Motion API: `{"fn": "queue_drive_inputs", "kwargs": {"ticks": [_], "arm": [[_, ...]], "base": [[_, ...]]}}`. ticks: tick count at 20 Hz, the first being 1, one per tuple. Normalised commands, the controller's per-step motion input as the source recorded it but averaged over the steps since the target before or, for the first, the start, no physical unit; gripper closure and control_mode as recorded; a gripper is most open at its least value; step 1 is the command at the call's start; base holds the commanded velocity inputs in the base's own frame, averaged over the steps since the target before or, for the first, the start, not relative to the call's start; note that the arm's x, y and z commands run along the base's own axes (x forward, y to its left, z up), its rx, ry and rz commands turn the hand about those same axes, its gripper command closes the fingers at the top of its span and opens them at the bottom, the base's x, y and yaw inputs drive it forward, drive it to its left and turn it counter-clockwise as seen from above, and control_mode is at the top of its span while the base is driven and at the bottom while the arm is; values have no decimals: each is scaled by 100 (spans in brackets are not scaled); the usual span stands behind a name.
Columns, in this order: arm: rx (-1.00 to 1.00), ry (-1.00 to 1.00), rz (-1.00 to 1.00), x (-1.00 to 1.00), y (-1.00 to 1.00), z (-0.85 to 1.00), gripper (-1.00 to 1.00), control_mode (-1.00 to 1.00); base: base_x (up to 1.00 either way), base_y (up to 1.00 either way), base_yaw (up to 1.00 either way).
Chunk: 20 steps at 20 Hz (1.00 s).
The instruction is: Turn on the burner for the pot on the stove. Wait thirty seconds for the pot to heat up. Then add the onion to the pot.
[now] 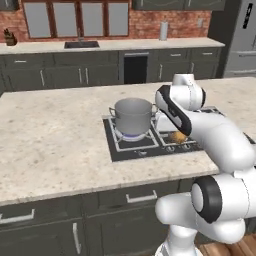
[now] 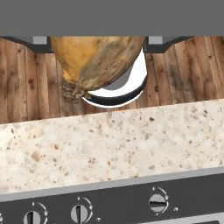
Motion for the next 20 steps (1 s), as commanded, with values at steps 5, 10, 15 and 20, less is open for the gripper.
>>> {"fn": "queue_drive_inputs", "kwargs": {"ticks": [5,10,15,20], "arm": [[0,0,0,0,0,0,100,100],[0,0,0,0,0,0,100,100],[0,0,0,0,0,0,100,100],[0,0,0,0,0,0,100,100]], "base": [[56,63,-46],[1,18,-2],[24,0,8],[15,10,14]]}}
